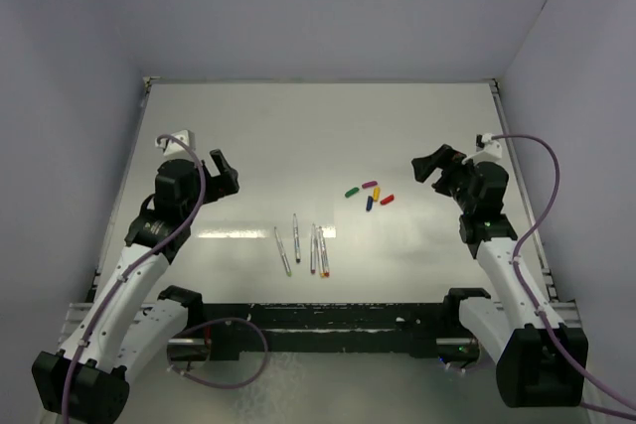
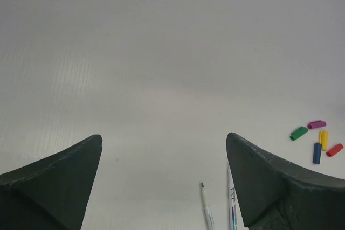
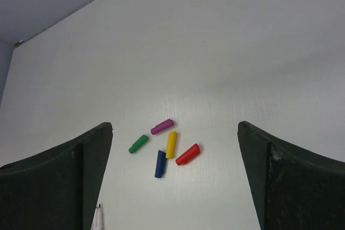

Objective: Insert the pens into the pen caps

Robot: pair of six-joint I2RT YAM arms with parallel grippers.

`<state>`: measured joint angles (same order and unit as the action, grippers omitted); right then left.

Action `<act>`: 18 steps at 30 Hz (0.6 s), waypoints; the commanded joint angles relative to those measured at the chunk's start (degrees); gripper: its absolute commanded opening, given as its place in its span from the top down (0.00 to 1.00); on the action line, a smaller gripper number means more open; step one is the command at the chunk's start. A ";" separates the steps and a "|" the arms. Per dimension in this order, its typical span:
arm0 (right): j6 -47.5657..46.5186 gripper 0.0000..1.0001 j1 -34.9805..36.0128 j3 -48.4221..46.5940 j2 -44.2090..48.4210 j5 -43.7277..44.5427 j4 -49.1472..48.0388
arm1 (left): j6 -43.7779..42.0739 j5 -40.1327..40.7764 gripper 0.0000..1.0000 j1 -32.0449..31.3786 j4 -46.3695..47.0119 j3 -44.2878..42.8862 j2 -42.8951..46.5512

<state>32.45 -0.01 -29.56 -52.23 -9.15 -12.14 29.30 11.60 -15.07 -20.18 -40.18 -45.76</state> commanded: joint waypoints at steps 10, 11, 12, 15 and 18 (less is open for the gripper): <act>-2.18 0.00 0.03 -0.42 3.74 3.67 -0.71 | -2.33 -3.76 0.01 -0.05 3.13 -2.47 -1.65; -2.48 0.00 0.01 -0.45 3.81 3.50 -0.73 | -2.34 -3.61 0.01 -0.11 2.95 -2.52 -1.68; -2.75 0.00 0.01 -0.54 3.77 3.42 -0.77 | -2.35 -3.37 0.01 -0.08 2.95 -2.53 -1.66; -3.08 0.00 0.01 -0.95 2.96 3.35 -0.82 | -2.13 -3.20 0.01 -0.09 3.04 -2.29 -1.25; -3.43 0.00 0.01 -1.63 1.83 2.07 0.17 | -1.60 -4.42 0.01 -0.08 3.58 -2.10 -1.37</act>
<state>30.68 -0.01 -29.54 -49.47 -6.57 -12.10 27.83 8.54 -15.07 -18.74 -40.18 -47.66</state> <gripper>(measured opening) 0.998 0.992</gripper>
